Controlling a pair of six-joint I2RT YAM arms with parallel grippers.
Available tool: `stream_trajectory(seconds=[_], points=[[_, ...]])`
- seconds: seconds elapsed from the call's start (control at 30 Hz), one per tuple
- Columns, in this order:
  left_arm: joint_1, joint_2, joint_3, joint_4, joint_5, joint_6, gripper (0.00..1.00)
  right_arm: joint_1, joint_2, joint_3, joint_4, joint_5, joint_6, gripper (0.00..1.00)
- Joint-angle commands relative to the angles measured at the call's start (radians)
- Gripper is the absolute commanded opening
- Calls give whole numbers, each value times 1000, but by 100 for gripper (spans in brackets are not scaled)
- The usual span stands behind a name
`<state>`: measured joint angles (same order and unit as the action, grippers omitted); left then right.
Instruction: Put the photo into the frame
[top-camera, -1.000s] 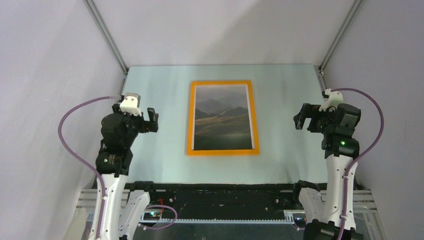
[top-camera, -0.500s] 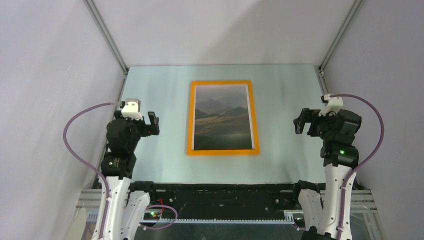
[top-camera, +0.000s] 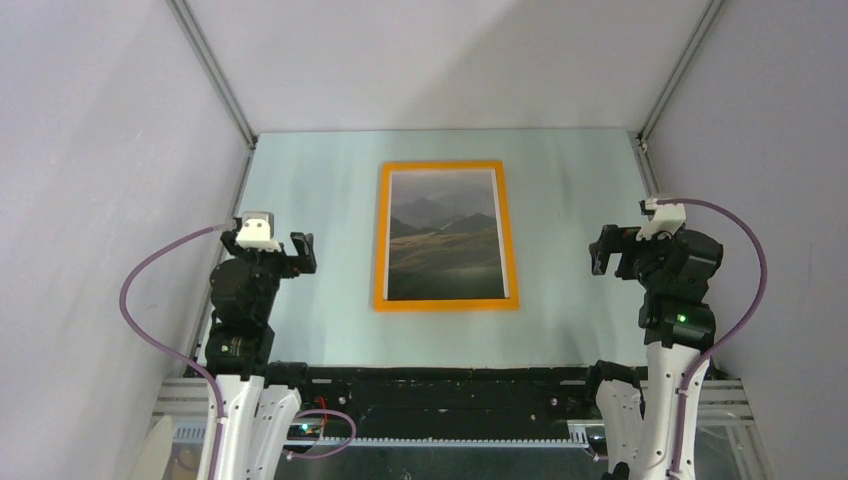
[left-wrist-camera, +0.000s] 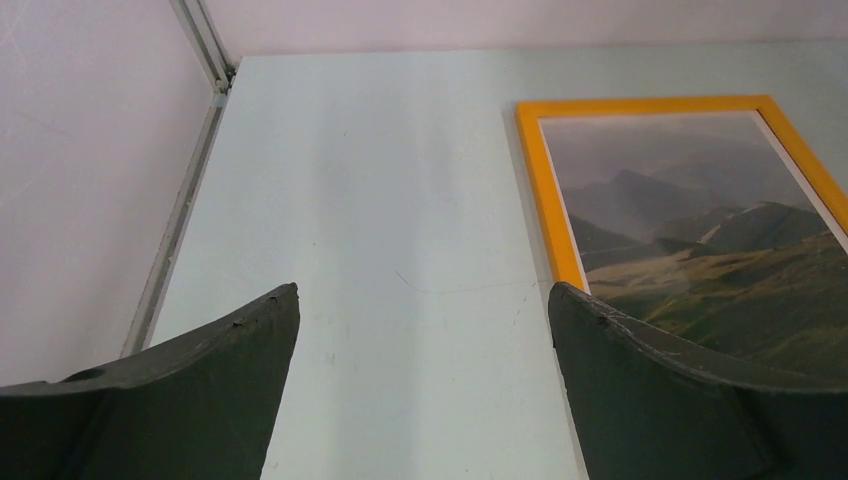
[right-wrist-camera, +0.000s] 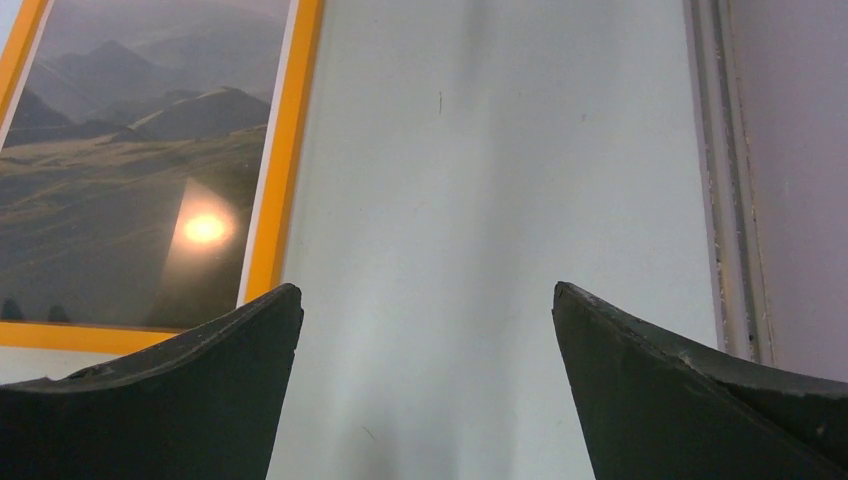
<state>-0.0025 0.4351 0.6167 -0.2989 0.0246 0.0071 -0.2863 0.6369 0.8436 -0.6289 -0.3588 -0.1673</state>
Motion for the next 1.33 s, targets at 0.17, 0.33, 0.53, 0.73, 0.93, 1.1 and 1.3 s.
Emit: stream_trajectory(seconds=[0.17,0.33,0.53,0.73,0.93,1.1,1.3], points=[[-1,1,-16,50,-20,16,98,-4,6,-1,13,-7,-47,100],[-1,4,-18,51,-21,16,98,-4,-6,-1,8,-17,-53,100],[-1,4,-18,51,-20,18,99,-3,-3,0,5,-26,-55,100],[0,3,-20,51,-21,19,98,-4,-1,0,5,-30,-55,100],[-1,5,-20,52,-21,21,98,-4,1,-1,3,-34,-56,100],[-1,3,-21,53,-21,23,98,-4,5,-1,2,-33,-56,100],[-1,-3,-24,52,-21,27,98,-4,6,0,4,-31,-52,100]])
